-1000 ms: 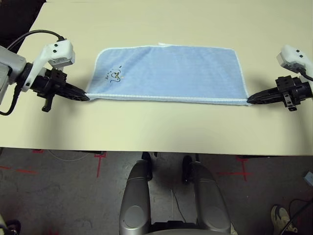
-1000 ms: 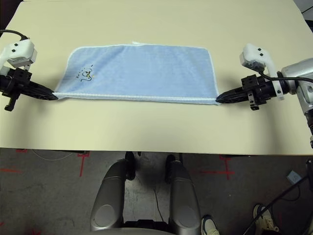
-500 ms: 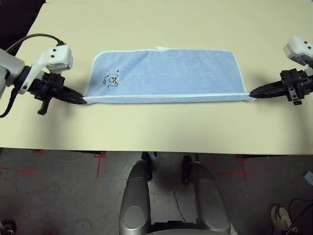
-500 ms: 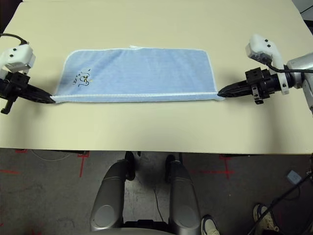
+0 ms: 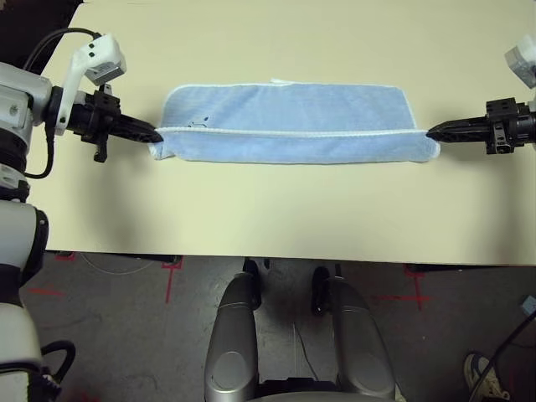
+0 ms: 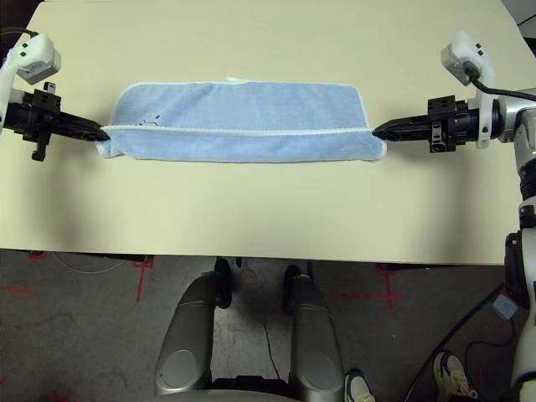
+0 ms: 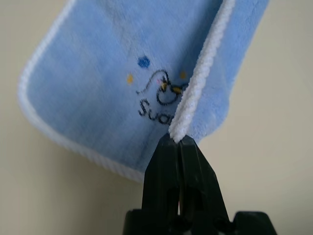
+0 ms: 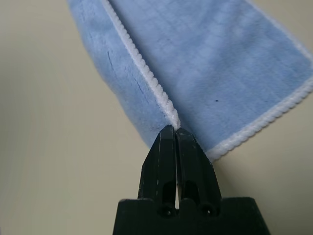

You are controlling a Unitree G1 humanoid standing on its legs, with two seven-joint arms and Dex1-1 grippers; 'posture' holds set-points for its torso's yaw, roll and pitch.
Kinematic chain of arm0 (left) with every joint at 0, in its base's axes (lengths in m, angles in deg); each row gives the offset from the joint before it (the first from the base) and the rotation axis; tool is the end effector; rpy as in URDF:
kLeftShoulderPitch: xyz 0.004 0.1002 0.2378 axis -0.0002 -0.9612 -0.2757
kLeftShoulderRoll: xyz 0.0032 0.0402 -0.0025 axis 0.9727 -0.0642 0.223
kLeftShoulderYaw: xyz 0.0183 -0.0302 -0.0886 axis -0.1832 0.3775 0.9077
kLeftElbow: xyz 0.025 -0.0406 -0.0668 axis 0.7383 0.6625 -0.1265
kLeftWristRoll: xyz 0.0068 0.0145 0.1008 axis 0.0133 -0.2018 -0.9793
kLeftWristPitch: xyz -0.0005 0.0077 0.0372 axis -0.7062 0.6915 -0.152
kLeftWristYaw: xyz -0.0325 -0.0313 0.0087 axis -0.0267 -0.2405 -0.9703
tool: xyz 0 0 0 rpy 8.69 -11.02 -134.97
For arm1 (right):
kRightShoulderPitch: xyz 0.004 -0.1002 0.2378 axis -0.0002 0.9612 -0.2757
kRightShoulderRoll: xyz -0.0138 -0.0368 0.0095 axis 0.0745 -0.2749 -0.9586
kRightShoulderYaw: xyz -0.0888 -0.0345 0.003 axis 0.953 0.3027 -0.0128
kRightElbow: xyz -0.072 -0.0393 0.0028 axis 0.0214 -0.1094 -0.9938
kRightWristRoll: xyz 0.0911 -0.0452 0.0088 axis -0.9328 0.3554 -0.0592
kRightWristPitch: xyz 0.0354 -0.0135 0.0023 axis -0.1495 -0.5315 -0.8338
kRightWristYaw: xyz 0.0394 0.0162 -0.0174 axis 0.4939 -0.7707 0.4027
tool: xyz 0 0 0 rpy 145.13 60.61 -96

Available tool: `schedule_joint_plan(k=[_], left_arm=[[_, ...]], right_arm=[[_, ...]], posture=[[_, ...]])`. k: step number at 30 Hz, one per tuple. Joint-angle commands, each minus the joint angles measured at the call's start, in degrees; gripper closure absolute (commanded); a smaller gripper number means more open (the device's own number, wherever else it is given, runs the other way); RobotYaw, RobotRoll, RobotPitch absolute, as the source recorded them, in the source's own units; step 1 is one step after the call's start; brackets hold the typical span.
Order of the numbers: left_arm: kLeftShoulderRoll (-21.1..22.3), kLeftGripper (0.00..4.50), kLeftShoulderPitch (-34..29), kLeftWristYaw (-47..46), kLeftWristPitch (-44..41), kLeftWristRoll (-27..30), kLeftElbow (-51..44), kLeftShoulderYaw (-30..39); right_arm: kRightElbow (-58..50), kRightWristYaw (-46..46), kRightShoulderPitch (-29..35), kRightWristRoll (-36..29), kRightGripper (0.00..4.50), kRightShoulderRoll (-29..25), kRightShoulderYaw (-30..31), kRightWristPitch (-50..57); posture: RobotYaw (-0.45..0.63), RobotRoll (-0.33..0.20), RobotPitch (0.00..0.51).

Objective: Fold the towel and set it aside.

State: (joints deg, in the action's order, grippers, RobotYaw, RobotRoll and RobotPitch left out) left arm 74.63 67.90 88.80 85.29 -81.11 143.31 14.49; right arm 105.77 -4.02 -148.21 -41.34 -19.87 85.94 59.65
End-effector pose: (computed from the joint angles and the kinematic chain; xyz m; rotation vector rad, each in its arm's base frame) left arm 0.3213 0.3144 0.3207 0.6613 0.4222 -0.9731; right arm 0.3074 -0.3372 0.2679 -0.3537 0.2670 1.0094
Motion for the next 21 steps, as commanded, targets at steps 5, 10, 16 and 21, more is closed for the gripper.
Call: schedule_joint_plan(k=[5, 10, 16, 21], left_arm=[[-2.94, 4.43, 1.86, -6.29, 1.27, -6.63, 1.31, 5.92], [-5.23, 4.43, 1.69, -14.01, 3.44, -7.79, 1.34, 10.53], [-6.32, 4.43, 1.83, -17.47, 3.51, -10.08, 1.47, 12.82], [-6.43, 4.43, 2.23, -19.7, 3.21, -12.51, 2.09, 13.48]], right_arm=[[3.68, 8.5, -0.06, 2.15, 4.5, 2.03, -4.88, -1.34], [5.35, 15.38, -0.69, 3.16, 4.5, 4.32, -7.23, -4.64], [7.5, 21.57, -2.96, 4.24, 4.5, 6.67, -8.87, -7.16], [8.51, 25.21, -4.09, 5.91, 4.5, 7.98, -8.86, -9.66]], posture=[[0.04, 0.0, 0.337], [0.04, 0.0, 0.337], [0.04, 0.0, 0.333], [0.04, 0.0, 0.333]])
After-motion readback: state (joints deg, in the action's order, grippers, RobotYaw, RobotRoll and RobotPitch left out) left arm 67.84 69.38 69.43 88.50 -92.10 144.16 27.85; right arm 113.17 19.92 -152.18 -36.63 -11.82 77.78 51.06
